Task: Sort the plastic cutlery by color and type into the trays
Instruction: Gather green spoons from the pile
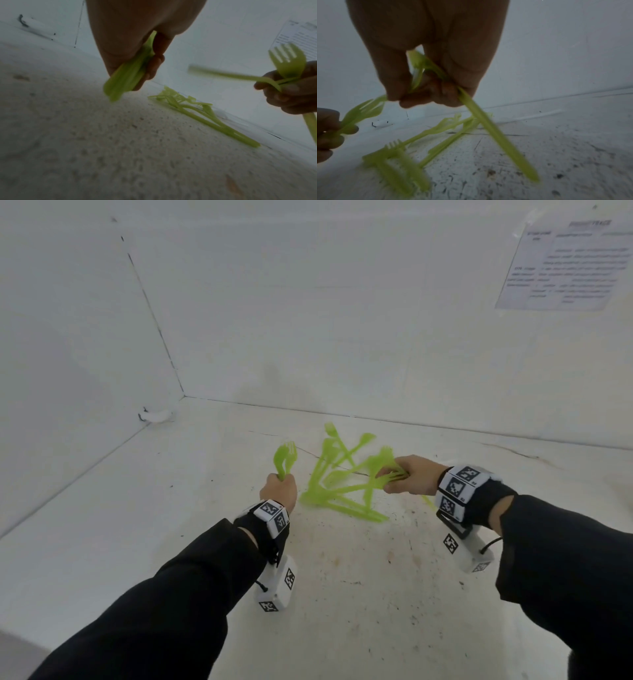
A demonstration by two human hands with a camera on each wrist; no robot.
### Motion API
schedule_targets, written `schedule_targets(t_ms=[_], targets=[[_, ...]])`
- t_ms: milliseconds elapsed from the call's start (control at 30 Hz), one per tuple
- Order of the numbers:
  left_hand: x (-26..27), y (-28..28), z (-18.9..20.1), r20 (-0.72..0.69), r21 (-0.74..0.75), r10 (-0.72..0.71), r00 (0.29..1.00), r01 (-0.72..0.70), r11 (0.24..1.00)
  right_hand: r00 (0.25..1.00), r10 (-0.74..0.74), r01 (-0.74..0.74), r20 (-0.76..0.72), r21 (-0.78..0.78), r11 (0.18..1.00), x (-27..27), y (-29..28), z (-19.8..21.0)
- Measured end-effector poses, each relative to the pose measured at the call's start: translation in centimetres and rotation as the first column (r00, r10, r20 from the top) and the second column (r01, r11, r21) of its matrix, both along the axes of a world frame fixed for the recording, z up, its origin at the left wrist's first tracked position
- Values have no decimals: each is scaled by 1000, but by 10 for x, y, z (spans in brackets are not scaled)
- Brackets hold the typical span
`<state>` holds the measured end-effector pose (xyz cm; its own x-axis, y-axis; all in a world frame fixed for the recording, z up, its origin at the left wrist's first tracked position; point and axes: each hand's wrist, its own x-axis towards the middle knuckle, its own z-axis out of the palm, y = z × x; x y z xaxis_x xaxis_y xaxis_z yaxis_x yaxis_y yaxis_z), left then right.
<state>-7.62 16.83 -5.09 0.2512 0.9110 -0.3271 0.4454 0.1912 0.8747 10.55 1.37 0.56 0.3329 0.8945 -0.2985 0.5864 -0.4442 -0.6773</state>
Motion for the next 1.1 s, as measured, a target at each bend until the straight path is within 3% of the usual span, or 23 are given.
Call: schedule_targets(t_ms=[67,200,300,433,500,600,633,667,700,733,767,800,867,967,1100], targets=[[3,-1,-4,35,-3,5,999,-5,1000,980,-82,95,-181,63,993,3,0,-5],[4,-7,-4,150,-83,14,989,-1,997,859,-190,304,-476,173,937,-2,6,-7],[6,-11,-3,208,-147,3,978,29,989,781,-241,401,-576,168,900,-9,17,-3],[10,-10,-7,166,-89,22,986,-8,996,777,-261,416,-573,157,896,-23,35,5],[9,-7,-9,114,-42,10,993,-6,999,704,-308,512,-641,157,844,-29,46,9],[8,-2,-14,88,-19,-5,996,7,1000,530,-382,637,-757,58,769,-35,62,11],[8,0,-15,85,-14,-5,996,6,1000,537,-414,638,-735,33,770,-37,67,10],[7,1,-15,84,-9,-3,996,4,1000,598,-441,606,-670,18,795,-38,72,6],[7,4,-16,80,-5,-1,997,1,1000,718,-447,532,-534,5,847,-39,75,2],[7,6,-16,78,3,0,997,0,1000,861,-401,416,-312,-18,909,-39,77,-4],[7,8,-16,78,6,1,997,-2,1000,958,-284,282,-36,-57,958,-40,78,-12],[7,10,-17,75,6,2,997,-2,1000,971,-129,154,201,-116,981,-42,79,-21],[7,13,-17,68,10,4,998,-5,1000,916,98,6,389,-256,967,-46,80,-37],[8,19,-18,57,19,13,998,-14,1000,886,204,-40,416,-370,928,-48,81,-51],[13,28,-18,58,69,48,997,-52,996,917,151,-15,368,-347,938,-43,79,-45]])
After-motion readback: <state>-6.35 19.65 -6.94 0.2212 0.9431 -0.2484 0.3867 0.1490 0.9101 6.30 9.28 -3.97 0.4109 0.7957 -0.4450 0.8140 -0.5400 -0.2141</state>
